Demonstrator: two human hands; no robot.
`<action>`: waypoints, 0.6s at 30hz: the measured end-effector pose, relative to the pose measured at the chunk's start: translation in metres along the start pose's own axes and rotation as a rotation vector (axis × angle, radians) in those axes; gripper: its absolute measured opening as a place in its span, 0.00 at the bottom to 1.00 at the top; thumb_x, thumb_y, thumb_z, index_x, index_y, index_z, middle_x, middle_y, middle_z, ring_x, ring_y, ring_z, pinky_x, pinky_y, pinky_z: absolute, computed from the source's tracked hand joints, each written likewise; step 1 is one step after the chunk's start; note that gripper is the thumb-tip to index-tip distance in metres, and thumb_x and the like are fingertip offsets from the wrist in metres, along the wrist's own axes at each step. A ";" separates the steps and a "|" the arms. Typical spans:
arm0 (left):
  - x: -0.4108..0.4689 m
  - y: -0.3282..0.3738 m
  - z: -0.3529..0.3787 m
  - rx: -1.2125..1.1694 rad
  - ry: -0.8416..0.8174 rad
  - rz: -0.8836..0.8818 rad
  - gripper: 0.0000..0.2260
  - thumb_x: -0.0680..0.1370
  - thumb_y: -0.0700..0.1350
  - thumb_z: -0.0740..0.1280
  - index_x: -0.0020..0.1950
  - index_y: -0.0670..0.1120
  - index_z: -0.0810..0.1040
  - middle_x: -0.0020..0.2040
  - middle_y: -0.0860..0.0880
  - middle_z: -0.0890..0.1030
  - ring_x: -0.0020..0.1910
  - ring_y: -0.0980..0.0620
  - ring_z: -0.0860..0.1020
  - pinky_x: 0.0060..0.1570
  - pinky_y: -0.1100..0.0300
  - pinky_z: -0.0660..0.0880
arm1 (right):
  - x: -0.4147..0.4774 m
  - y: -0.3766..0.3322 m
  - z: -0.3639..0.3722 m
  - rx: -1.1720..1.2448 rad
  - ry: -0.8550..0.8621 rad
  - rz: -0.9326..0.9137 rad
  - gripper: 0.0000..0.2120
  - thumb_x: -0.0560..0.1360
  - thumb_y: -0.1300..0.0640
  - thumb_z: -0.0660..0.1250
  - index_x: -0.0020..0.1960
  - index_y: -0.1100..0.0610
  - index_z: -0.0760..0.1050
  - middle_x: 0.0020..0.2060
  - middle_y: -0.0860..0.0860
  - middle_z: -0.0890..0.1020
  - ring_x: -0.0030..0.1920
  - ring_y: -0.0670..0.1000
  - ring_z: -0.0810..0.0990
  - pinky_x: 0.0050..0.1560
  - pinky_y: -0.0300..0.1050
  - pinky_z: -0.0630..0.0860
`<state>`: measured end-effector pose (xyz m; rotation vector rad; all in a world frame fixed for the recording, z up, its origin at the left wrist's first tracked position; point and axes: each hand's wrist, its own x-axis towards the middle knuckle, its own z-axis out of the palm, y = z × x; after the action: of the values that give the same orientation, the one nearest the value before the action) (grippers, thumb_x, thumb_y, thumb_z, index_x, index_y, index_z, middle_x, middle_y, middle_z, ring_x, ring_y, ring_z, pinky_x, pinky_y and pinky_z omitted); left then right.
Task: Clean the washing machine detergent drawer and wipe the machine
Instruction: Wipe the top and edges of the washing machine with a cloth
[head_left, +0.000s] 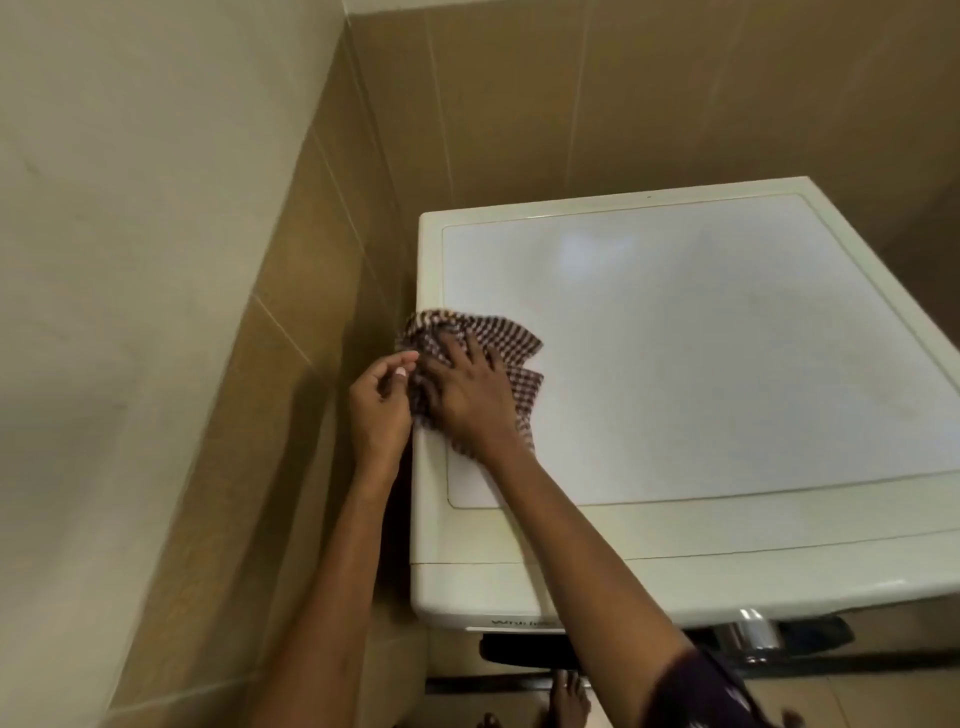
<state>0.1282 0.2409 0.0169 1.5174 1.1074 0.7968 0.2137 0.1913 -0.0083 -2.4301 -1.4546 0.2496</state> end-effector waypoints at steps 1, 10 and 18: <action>0.001 0.000 0.002 0.001 -0.012 0.005 0.11 0.79 0.34 0.60 0.53 0.44 0.80 0.51 0.49 0.81 0.54 0.51 0.79 0.56 0.58 0.75 | 0.015 0.000 -0.002 0.005 0.017 0.039 0.21 0.81 0.46 0.49 0.73 0.44 0.61 0.76 0.51 0.57 0.75 0.60 0.53 0.73 0.57 0.49; -0.012 -0.006 0.028 0.261 -0.061 0.076 0.14 0.80 0.38 0.59 0.64 0.44 0.76 0.63 0.45 0.76 0.63 0.50 0.73 0.65 0.60 0.67 | -0.051 -0.013 0.007 -0.045 -0.092 0.021 0.32 0.79 0.44 0.52 0.77 0.52 0.42 0.77 0.51 0.45 0.76 0.57 0.43 0.75 0.55 0.42; 0.005 0.012 0.062 0.277 -0.218 0.165 0.15 0.79 0.35 0.60 0.65 0.43 0.74 0.65 0.46 0.76 0.65 0.49 0.73 0.65 0.60 0.69 | 0.009 0.085 -0.022 0.002 0.118 0.173 0.23 0.79 0.45 0.53 0.73 0.46 0.61 0.75 0.50 0.60 0.73 0.56 0.59 0.71 0.55 0.55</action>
<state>0.1892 0.2229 0.0143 1.8996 0.9675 0.5870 0.2951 0.1576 -0.0166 -2.5256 -1.1960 0.1417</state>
